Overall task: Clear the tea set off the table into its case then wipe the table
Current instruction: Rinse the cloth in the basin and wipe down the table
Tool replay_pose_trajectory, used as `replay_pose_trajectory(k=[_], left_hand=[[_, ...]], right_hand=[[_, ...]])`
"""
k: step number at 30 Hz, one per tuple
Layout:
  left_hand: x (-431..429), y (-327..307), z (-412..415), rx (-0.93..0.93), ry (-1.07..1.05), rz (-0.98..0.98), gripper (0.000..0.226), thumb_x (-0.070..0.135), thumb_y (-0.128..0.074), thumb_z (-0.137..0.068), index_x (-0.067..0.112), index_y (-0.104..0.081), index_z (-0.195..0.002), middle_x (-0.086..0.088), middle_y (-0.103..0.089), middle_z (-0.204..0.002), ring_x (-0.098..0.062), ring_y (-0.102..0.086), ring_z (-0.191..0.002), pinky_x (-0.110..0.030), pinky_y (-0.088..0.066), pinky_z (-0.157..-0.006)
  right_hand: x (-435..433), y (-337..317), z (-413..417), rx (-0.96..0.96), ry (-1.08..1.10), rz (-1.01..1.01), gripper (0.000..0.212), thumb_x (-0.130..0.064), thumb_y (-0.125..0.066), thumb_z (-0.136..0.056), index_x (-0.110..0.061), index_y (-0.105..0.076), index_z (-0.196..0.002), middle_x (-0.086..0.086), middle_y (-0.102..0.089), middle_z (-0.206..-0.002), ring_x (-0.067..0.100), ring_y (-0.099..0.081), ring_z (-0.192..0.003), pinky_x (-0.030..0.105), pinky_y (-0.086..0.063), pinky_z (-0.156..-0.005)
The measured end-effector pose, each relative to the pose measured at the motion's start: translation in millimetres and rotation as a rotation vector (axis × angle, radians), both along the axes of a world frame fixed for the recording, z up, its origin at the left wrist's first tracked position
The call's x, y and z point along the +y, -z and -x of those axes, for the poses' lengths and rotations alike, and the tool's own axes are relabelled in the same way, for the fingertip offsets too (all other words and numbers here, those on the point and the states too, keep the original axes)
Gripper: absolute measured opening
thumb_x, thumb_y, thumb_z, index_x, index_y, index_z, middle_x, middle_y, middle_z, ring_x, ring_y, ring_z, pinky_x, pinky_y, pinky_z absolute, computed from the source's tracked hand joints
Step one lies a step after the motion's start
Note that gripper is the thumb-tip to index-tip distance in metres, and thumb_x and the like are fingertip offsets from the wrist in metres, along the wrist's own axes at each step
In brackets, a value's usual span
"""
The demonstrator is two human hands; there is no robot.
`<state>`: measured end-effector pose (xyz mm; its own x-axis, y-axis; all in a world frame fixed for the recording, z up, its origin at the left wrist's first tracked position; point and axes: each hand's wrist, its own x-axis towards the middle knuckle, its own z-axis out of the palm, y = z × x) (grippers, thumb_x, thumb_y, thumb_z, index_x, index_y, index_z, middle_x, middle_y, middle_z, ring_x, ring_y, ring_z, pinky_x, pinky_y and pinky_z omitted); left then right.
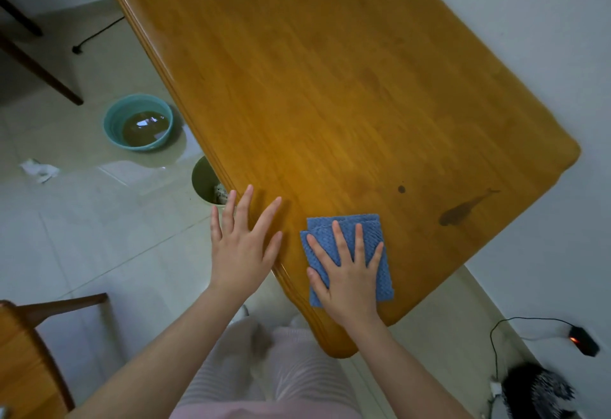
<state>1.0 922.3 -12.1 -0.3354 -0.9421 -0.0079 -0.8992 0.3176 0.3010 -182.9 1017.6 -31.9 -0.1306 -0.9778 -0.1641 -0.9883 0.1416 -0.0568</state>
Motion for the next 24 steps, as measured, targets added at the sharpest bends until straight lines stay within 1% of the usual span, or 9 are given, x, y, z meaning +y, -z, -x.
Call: replay_pose_trajectory(k=[2,5,8,11,18,24], left_hand=[[3.5,0.0,10.9,0.006,-0.014,-0.002,0.057,0.058,-0.028,-0.095,0.039,-0.031,-0.148,-0.007,-0.02,-0.159,-0.031,-0.01,-0.148,-0.053,-0.005,-0.119],[6.6,-0.1,33.2,-0.002,-0.046,-0.019,0.057,0.058,-0.026,-0.095,0.039,-0.029,-0.149,-0.007,-0.019,-0.16,-0.031,-0.009,-0.148,-0.054,-0.007,-0.119],[2.6,-2.8,60.6,0.014,-0.123,-0.014,0.056,0.056,-0.03,-0.094,0.039,-0.031,-0.148,-0.007,-0.021,-0.159,-0.031,-0.01,-0.148,-0.056,-0.01,-0.118],[-6.9,-5.0,82.3,0.025,-0.182,0.013,0.056,0.052,-0.035,-0.094,0.038,-0.032,-0.148,-0.008,-0.02,-0.159,-0.031,-0.01,-0.148,-0.057,-0.009,-0.117],[-14.8,-3.5,106.0,0.02,-0.234,0.018,0.055,0.051,-0.035,-0.095,0.038,-0.029,-0.149,-0.008,-0.018,-0.159,-0.03,-0.007,-0.148,-0.056,-0.007,-0.118],[-18.9,2.3,111.5,0.038,-0.207,-0.019,0.057,0.05,-0.034,-0.094,0.038,-0.028,-0.149,-0.008,-0.019,-0.159,-0.03,-0.008,-0.148,-0.056,-0.007,-0.118]], right_hand=[[0.6,0.7,6.8,-0.007,0.004,0.007,0.057,-0.063,-0.027,-0.095,-0.048,-0.019,-0.149,0.002,-0.016,-0.161,0.039,-0.003,-0.147,0.072,-0.007,-0.109],[-1.7,1.1,17.2,-0.016,-0.047,0.018,0.059,-0.064,-0.029,-0.095,-0.047,-0.017,-0.15,0.003,-0.016,-0.161,0.04,-0.006,-0.147,0.072,-0.009,-0.108],[-6.4,-0.7,26.1,-0.037,-0.113,0.025,0.059,-0.064,-0.03,-0.094,-0.047,-0.017,-0.15,0.003,-0.017,-0.161,0.039,-0.009,-0.147,0.073,-0.01,-0.108],[-15.5,0.7,32.2,-0.06,-0.131,0.058,0.058,-0.063,-0.032,-0.094,-0.047,-0.02,-0.149,0.003,-0.018,-0.161,0.039,-0.011,-0.147,0.073,-0.012,-0.107],[-41.7,4.2,57.4,-0.014,-0.064,0.083,0.058,-0.06,-0.035,-0.094,-0.046,-0.021,-0.149,0.008,-0.016,-0.161,0.039,-0.007,-0.147,0.074,-0.011,-0.106],[-60.6,5.4,84.4,0.045,0.099,0.083,0.059,-0.059,-0.034,-0.095,-0.043,-0.022,-0.15,0.013,-0.008,-0.161,0.04,0.001,-0.147,0.075,-0.008,-0.105]])
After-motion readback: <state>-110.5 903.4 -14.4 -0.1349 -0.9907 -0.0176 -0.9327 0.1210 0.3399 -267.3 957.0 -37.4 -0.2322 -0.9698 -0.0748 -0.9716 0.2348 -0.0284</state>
